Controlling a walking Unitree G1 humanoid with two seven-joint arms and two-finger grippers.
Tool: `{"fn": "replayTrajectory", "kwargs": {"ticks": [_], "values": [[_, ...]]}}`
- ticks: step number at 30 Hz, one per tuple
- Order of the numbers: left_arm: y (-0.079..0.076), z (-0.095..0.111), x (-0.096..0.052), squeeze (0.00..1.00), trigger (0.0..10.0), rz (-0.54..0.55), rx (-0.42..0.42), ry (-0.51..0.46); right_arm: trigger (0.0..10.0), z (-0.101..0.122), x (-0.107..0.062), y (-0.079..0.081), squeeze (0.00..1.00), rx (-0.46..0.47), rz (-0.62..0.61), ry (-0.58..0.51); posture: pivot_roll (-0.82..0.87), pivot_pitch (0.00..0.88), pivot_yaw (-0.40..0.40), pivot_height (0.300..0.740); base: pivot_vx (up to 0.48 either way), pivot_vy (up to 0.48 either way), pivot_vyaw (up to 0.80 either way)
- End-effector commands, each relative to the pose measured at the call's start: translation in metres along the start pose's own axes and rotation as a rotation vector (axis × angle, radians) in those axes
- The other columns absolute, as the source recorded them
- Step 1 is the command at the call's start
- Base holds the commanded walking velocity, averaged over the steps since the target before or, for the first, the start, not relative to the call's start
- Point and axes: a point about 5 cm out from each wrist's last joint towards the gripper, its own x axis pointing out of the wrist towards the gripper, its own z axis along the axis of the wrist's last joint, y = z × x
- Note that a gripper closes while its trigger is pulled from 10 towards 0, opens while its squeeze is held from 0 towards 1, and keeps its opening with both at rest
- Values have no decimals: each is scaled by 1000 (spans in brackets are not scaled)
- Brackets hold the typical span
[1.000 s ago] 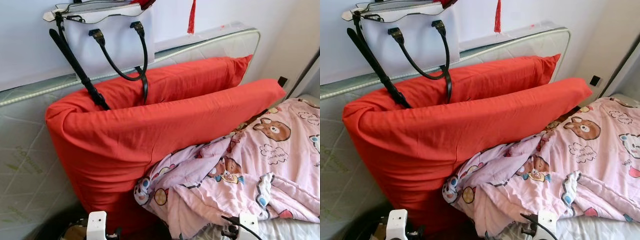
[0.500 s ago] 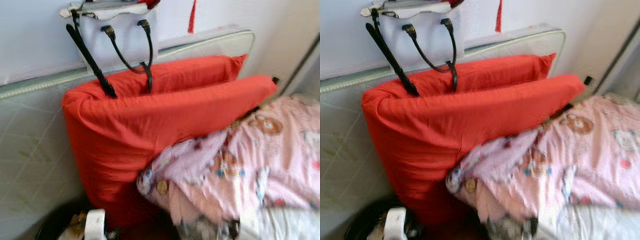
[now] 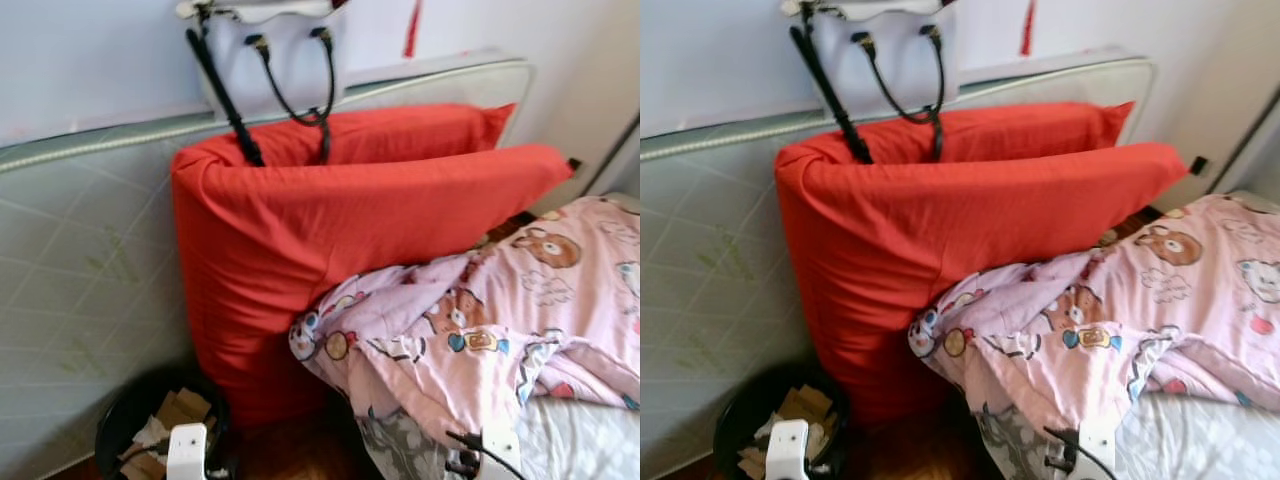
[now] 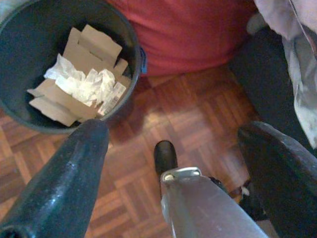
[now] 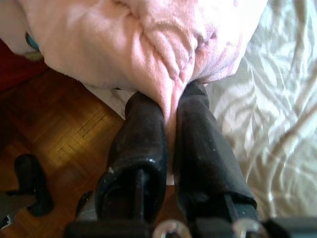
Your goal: Clean up the room
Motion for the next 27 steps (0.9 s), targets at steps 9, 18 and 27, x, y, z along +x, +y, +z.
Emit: {"fn": "replayTrajectory", "kwargs": {"ticks": [9, 18, 27], "values": [[-4, -9, -2, 0, 10000, -16, -1, 32, 10000, -2, -1, -7, 0, 24, -25, 2, -28, 0, -48, 740, -279, 0, 0], [-3, -8, -2, 0, 10000, -16, 2, 31, 10000, -3, -1, -2, 0, 36, 11, 10, -29, 0, -48, 740, -280, 0, 0], [-5, -8, -2, 0, 10000, -15, 4, 29, 10000, -7, -1, 5, 0, 57, 72, 37, -30, 0, -47, 740, -283, 0, 0]]}}
